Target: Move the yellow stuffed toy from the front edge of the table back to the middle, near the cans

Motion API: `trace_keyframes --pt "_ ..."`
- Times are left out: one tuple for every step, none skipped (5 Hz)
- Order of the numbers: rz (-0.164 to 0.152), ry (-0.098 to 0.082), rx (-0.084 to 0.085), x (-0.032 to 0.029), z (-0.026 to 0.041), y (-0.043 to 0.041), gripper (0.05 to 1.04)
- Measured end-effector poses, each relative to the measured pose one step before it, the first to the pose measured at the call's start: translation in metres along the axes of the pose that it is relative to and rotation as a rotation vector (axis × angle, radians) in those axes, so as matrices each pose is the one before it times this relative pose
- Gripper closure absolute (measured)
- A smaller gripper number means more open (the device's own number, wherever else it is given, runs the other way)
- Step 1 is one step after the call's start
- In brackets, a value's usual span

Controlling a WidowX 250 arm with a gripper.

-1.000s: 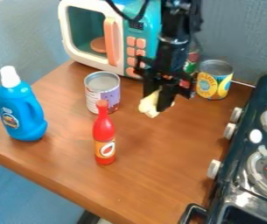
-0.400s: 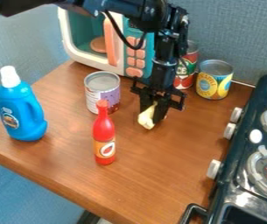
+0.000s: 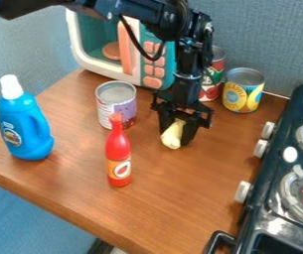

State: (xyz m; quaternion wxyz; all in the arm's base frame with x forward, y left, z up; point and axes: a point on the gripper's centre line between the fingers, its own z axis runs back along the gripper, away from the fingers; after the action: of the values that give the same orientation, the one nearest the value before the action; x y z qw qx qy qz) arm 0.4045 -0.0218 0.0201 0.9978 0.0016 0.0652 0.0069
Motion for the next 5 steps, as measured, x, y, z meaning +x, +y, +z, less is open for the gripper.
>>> trace_keyframes --pt "0.0271 -0.0212 -0.0047 -0.00522 -0.00063 0.00051 0.128" --pt "0.0413 -0.0696 0.0009 -0.00772 0.02058 0.00195 0.078" --pt "0.0105 -0.0813 0.0258 -0.01005 0.03157 0.00726 0.082" --pt "0.0035 -0.0316 0.0126 -0.01061 0.01994 0.00501 0.083" --pt "-0.0278 0.0379 0.035 -0.01696 0.0174 0.01414 0.083"
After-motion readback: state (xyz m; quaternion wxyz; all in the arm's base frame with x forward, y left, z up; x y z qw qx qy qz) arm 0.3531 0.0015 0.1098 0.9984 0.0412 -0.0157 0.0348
